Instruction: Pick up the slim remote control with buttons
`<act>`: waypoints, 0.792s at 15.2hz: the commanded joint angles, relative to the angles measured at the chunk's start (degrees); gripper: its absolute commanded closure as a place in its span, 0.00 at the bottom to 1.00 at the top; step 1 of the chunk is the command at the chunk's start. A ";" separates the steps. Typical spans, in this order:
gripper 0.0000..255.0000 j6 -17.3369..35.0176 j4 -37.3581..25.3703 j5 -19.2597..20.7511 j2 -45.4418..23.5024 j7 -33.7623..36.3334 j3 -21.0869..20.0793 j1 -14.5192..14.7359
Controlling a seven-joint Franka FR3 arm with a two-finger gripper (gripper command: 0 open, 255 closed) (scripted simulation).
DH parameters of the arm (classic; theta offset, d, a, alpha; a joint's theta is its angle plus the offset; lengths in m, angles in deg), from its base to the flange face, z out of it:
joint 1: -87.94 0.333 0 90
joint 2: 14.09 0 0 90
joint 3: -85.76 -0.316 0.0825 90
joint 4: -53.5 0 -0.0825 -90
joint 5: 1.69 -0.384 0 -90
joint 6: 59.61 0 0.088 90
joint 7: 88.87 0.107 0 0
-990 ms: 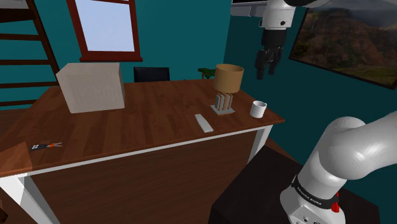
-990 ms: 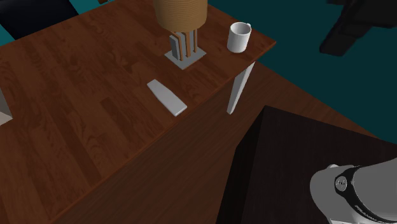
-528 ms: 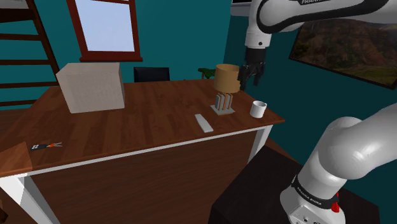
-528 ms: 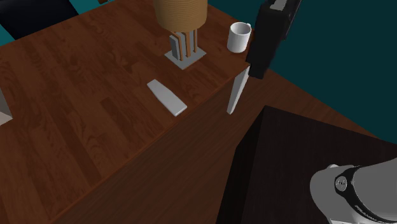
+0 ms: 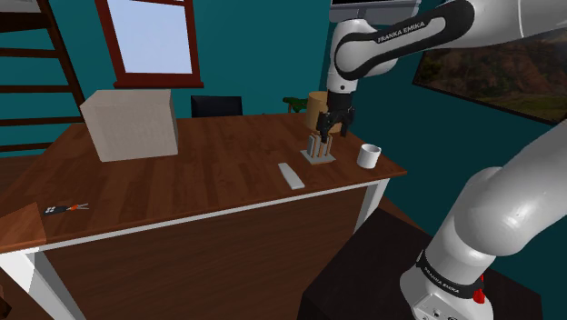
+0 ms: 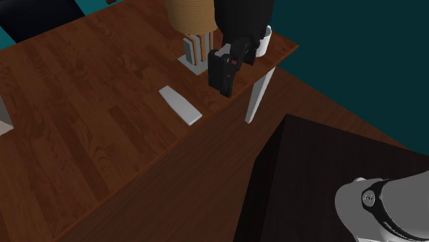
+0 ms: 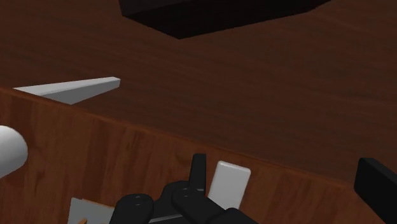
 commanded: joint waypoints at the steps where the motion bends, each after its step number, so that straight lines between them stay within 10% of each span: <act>1: 0.00 3.67 -0.59 -0.37 -3.96 0.66 0.27 -0.10; 12: 0.00 18.09 -10.48 -4.05 -27.35 2.36 1.56 -1.00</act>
